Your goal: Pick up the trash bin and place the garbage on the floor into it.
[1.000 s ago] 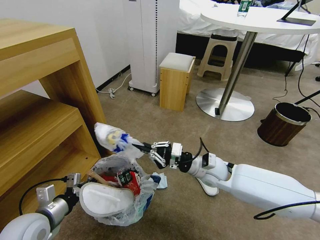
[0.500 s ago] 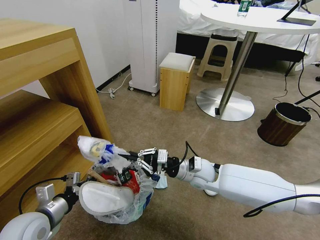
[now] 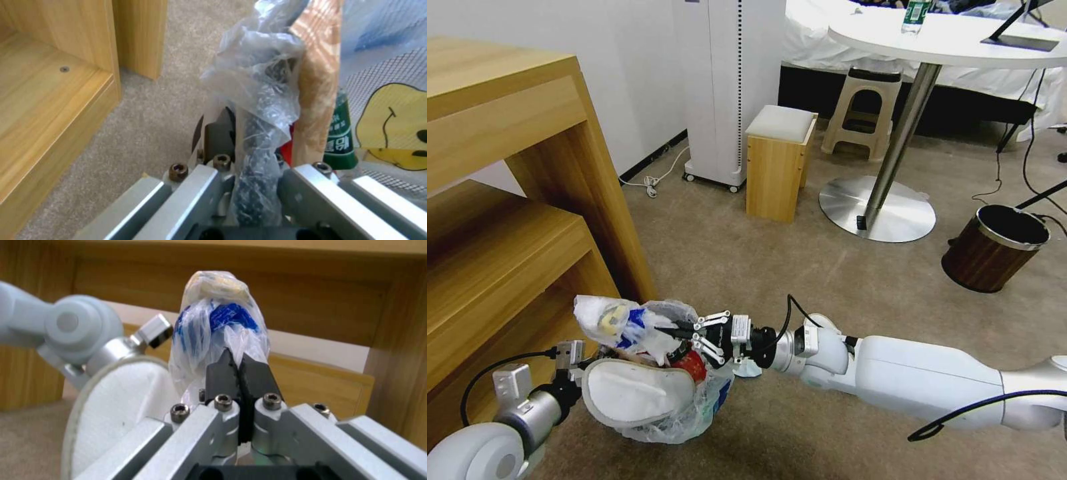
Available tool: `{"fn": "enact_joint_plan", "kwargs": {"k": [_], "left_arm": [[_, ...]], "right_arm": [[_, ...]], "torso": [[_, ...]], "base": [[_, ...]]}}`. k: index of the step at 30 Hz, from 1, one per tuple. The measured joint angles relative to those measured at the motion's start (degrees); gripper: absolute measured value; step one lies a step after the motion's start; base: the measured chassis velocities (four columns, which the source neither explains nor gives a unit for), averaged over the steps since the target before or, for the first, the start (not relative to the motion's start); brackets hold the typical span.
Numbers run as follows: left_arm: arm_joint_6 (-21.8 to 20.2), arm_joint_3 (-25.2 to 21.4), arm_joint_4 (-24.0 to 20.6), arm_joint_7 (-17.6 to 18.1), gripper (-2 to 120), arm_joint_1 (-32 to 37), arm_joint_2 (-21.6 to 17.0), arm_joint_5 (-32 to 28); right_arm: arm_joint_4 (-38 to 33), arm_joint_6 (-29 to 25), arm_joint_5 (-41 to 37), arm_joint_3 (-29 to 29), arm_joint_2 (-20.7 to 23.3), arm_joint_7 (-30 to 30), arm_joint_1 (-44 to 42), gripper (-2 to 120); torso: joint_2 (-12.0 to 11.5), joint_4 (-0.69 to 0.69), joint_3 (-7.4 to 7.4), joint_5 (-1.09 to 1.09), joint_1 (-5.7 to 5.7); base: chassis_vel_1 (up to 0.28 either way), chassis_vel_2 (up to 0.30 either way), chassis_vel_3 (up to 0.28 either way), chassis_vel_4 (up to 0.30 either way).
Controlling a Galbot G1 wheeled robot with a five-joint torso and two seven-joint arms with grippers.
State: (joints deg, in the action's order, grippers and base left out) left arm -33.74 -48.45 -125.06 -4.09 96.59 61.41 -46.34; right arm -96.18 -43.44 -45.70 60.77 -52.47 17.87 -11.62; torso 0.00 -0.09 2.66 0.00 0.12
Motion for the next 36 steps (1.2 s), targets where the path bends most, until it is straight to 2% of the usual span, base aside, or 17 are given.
{"fn": "enact_joint_plan", "kwargs": {"k": [11, 14, 20, 21, 23, 24, 25, 27, 29, 31, 32, 34, 36], "left_arm": [[-0.09, -0.73, -1.10, 0.48, 0, 0.16, 0.03, -1.58], [-0.25, -0.96, -1.75, 0.85, 0, -0.17, -0.07, -2.69], [-0.28, -1.26, -2.01, 0.94, 0, 0.00, -0.17, -3.14], [-0.28, -1.39, -2.03, 0.94, 0, 0.03, -0.25, -3.29], [-0.28, -1.53, -2.03, 0.99, 0, -0.02, -0.37, -3.45], [-0.28, -1.52, -2.03, 0.99, 0, -0.03, -0.30, -3.45], [-0.28, -1.52, -2.03, 0.99, 0, -0.03, -0.30, -3.45], [-0.28, -1.48, -2.06, 1.00, 0, 0.04, -0.19, -3.45], [-0.28, -1.47, -2.08, 1.00, 0, 0.06, -0.16, -3.45], [-0.26, -1.47, -2.14, 0.99, 0, 0.25, -0.04, -3.35], [-0.26, -1.47, -2.14, 0.99, 0, 0.25, -0.04, -3.35], [-0.23, -1.47, -2.15, 0.93, 0, 0.50, 0.09, -3.20], [-0.21, -1.45, -2.16, 0.88, 0, 0.61, 0.15, -3.03]], "right_arm": [[1.81, -0.48, 2.65, -0.02, 0.23, -0.95, -1.29, 2], [1.64, -0.48, 3.38, 0.00, 0.69, -1.29, -2.11, 17], [2.25, -0.84, 4.32, -0.44, 0.90, -1.36, -2.61, 31], [2.19, -0.90, 4.34, -0.49, 1.04, -1.42, -2.60, 36], [1.24, -0.84, 4.38, -0.81, 1.66, -1.65, -2.47, 56], [1.00, -0.81, 4.39, -0.92, 1.80, -1.76, -2.49, 61], [1.00, -0.81, 4.39, -0.92, 1.80, -1.76, -2.49, 61], [0.92, -0.78, 4.51, -1.15, 2.05, -1.82, -2.65, 71], [0.92, -0.78, 4.64, -1.25, 2.10, -1.83, -2.74, 75], [0.94, -0.79, 4.99, -1.56, 2.24, -1.91, -3.08, 86], [0.94, -0.79, 4.99, -1.56, 2.24, -1.91, -3.08, 86], [0.96, -0.87, 5.38, -2.00, 2.31, -2.12, -3.28, 96], [0.89, -0.87, 5.42, -2.19, 2.43, -2.31, -3.29, 99]], "torso": [[0.00, 0.00, 0.00, 0.00, 0.00], [0.00, -0.01, 0.00, 0.00, 0.00], [0.00, -0.01, 0.00, 0.00, 0.00], [0.00, -0.01, 0.00, 0.00, 0.00], [0.00, -0.01, 0.00, 0.01, 0.00], [0.00, -0.01, 0.00, 0.00, 0.00], [0.00, -0.01, 0.00, 0.00, 0.00], [0.00, -0.01, 0.00, 0.00, 0.00], [0.00, -0.01, 0.00, 0.00, 0.00], [0.00, -0.01, 0.00, 0.01, 0.00], [0.00, -0.01, 0.00, 0.01, 0.00], [0.00, -0.01, 0.00, 0.00, 0.00], [0.00, 0.00, 0.00, 0.01, 0.00]], "base": [[0.000, 0.000, 0.000, 0.000], [0.000, 0.000, 0.000, 0.000], [0.000, 0.000, 0.000, 0.000], [0.000, 0.000, 0.000, 0.000], [0.000, 0.000, 0.000, 0.000], [0.000, 0.000, 0.000, 0.000], [0.000, 0.000, 0.000, 0.000], [0.000, 0.000, 0.000, 0.000], [0.000, 0.000, 0.000, 0.000], [0.000, 0.000, 0.000, 0.000], [0.000, 0.000, 0.000, 0.000], [0.000, 0.000, 0.000, 0.000], [0.000, 0.000, 0.000, 0.000]]}}
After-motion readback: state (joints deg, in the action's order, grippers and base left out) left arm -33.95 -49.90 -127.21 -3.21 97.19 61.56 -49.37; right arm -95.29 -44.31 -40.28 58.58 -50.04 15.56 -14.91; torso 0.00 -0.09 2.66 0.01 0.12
